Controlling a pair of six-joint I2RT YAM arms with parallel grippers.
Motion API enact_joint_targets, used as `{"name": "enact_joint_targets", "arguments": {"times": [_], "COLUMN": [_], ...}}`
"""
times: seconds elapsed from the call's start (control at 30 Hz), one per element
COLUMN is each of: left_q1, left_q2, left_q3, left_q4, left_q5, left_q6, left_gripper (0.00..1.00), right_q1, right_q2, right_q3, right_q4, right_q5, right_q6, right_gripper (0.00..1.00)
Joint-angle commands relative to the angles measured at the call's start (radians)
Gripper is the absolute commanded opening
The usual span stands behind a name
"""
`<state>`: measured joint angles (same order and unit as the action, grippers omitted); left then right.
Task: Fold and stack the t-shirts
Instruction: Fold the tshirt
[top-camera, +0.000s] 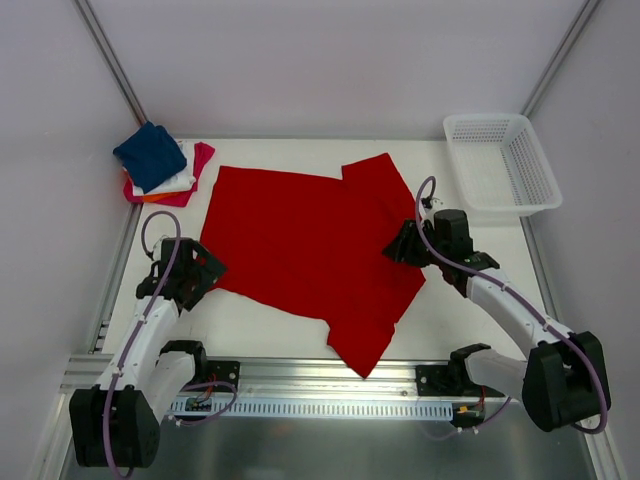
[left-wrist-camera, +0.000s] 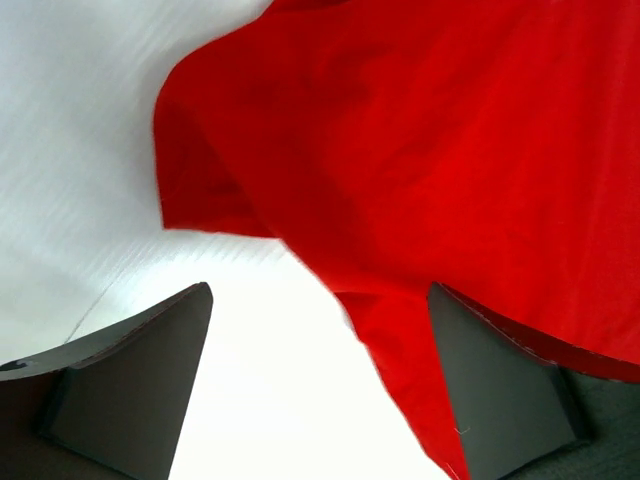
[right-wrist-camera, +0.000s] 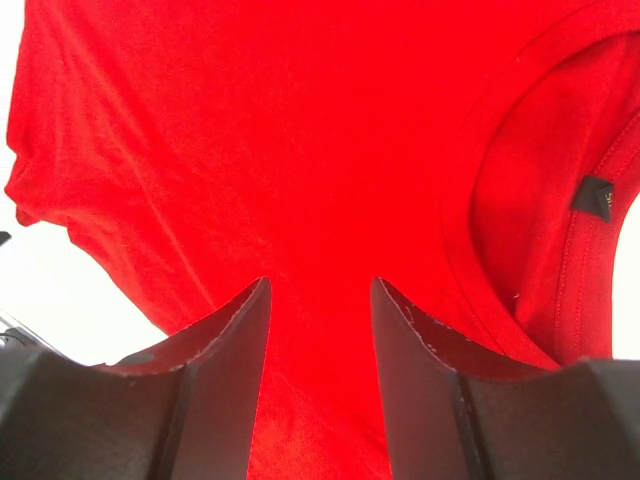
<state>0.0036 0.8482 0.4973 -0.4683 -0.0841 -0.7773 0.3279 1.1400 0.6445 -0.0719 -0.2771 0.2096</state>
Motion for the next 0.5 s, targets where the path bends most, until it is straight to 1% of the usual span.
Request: {"name": "enact_joint_targets", "arguments": {"times": [0.0, 0.1, 0.17, 0.23, 0.3, 0.43, 0.47], "left_q1": [0.007, 0.006, 0.006, 0.006, 0.007, 0.006, 0.007], "left_q2": [-0.021, -0.035, -0.029, -0.028, -0.038, -0.092, -0.107], "left_q3": [-0.043, -0.071, -0.080, -0.101, -0.115, -0.121, -0.124], "left_q4": [-0.020, -0.020, -0.020, -0.018, -0.020, -0.033, -0.056], "left_q5": [-0.039, -0.039, -0.034, -0.028, -0.037, -0.078, -0.094], "left_q6": [-0.114, -0.164, -0.177, -0.209, -0.218, -0.209, -0.215], "left_gripper": [0.89, 0.83, 0.77, 0.75, 0.70, 0.64, 0.64], "right_q1": [0.007, 0.007, 0.005, 0.007, 0.008, 0.007, 0.007], "right_q2": [-0.054, -0.051, -0.048, -0.045, -0.049, -0.052, -0.052], "right_q3": [-0.011, -0.017, -0.019, -0.017, -0.017, -0.019, -0.020], "right_q4": [-0.002, 0.001, 0.009, 0.009, 0.012, 0.017, 0.021], "right_q5": [-0.007, -0.010, -0.016, -0.020, -0.025, -0.027, -0.028], "right_q6": [0.008, 0.001, -0.001, -0.003, -0.003, 0.002, 0.004], "right_gripper": [0.49, 0.49, 0.49, 0.49, 0.49, 0.50, 0.49]}}
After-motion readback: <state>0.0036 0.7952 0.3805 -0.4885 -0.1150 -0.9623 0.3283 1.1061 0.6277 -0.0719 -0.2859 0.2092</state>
